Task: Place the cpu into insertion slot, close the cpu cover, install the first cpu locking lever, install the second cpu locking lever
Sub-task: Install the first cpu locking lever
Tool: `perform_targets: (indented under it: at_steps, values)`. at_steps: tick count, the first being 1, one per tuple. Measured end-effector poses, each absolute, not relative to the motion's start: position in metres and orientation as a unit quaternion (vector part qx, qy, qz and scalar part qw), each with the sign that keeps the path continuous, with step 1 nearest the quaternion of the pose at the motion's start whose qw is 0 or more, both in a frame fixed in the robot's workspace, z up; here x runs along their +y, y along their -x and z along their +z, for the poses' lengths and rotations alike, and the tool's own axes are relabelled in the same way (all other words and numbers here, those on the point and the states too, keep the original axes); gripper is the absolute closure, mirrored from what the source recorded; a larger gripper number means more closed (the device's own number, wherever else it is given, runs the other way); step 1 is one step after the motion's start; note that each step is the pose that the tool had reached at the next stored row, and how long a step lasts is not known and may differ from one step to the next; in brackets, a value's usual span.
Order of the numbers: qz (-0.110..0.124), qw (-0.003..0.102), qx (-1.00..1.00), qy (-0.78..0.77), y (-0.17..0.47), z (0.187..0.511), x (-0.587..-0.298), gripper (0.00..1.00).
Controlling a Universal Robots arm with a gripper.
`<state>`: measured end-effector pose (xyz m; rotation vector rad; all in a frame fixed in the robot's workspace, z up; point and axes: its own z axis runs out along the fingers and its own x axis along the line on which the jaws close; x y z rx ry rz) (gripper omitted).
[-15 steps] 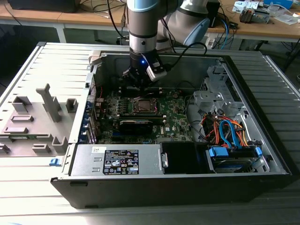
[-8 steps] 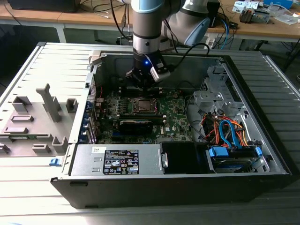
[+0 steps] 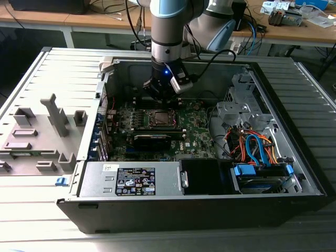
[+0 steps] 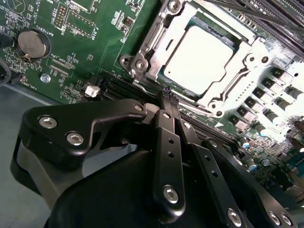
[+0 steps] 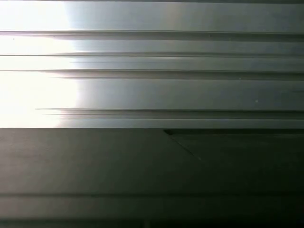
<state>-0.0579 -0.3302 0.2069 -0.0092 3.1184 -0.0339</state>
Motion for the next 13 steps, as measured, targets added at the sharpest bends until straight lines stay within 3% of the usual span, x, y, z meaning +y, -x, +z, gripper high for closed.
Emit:
perform_targets:
  at_steps: [13]
  values:
    - [-0.010, 0.012, 1.000, 0.003, 0.0511, 0.2028, -0.3315, 0.89]
